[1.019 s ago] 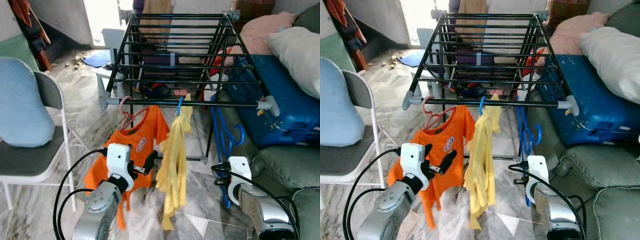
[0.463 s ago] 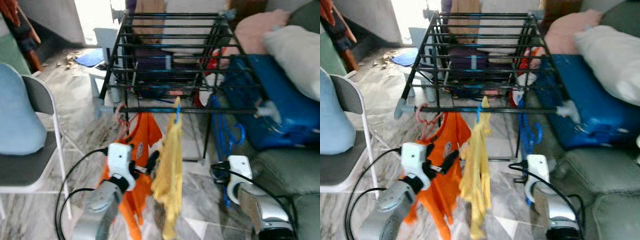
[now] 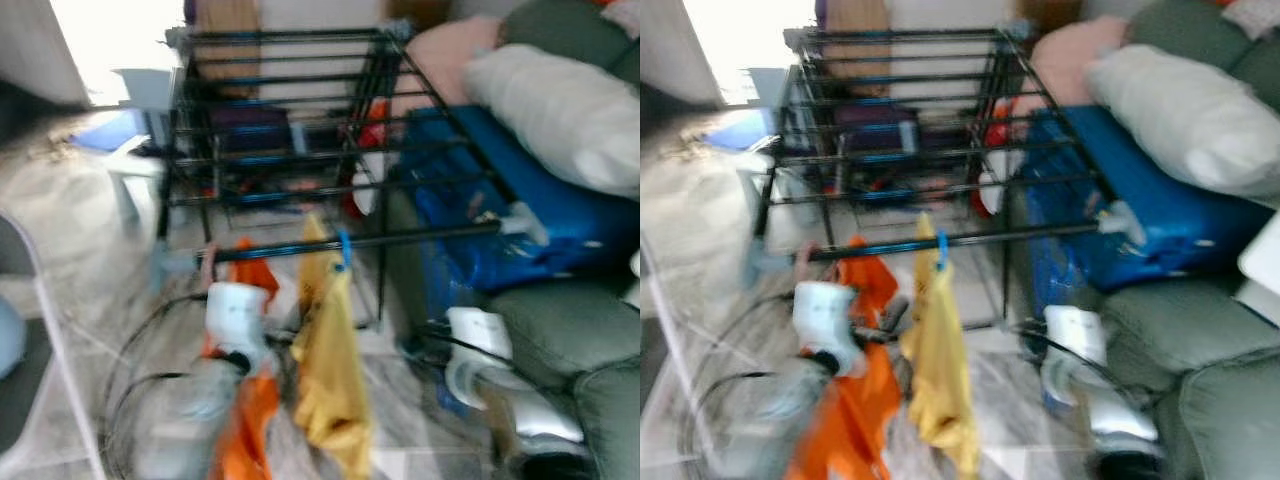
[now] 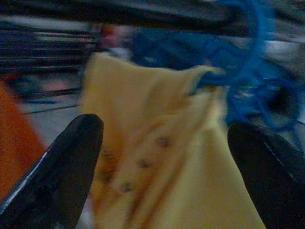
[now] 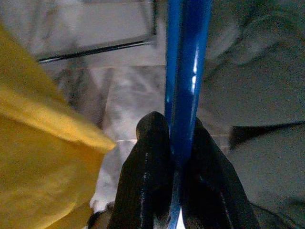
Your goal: Hang hanger
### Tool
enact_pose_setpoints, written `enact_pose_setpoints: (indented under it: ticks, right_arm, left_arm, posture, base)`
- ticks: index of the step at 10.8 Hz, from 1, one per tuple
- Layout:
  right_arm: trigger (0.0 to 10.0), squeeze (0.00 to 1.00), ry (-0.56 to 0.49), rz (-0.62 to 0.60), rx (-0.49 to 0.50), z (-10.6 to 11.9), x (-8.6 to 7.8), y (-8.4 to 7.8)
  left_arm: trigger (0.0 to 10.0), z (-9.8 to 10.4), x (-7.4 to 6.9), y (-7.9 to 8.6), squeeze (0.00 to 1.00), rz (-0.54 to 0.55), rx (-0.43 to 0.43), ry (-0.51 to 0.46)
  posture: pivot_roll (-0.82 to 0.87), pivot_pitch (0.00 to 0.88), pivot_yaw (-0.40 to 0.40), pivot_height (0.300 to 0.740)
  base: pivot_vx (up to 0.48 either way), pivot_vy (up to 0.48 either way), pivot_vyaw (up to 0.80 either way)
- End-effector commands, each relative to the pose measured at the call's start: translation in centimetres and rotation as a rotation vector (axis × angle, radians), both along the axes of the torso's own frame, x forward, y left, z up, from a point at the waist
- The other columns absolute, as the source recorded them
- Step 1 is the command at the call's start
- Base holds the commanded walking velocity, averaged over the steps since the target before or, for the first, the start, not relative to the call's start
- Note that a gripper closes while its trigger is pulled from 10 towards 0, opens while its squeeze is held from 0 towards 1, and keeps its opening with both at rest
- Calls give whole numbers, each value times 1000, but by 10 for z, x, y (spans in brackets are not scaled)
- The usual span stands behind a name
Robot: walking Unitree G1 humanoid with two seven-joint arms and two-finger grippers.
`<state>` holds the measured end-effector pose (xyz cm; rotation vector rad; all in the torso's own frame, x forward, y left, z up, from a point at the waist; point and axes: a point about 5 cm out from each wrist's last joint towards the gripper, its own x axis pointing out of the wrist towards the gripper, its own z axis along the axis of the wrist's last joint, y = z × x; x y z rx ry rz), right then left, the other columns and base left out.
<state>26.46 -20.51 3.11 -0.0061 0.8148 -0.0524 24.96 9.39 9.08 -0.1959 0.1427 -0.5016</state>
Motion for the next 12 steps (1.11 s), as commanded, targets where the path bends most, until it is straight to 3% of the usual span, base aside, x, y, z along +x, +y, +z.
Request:
enact_pose_setpoints:
  ticks: [1,5,10,12]
  right_arm:
    - [10000,0,-28,34,27,5,7,15]
    - [10000,0,-38,27,38,6,9,15]
    - [10000,0,-88,93,61,26,41,12]
    - [10000,0,-27,151,135,30,55,22]
  left_arm:
    - [10000,0,0,12,0,32,23,-5]
    - [10000,-1,0,11,0,10,36,6]
    - [10000,-1,0,11,0,3,49,9]
    - [10000,-1,0,11,0,9,51,16]
  posture:
    - [-120,5,-7,740]
    - [-119,10,2,740]
    - [-114,13,4,740]
    - [-110,13,-1,740]
  base:
    - [0,0,0]
    - [0,0,-130]
    - [0,0,0]
    - [0,0,0]
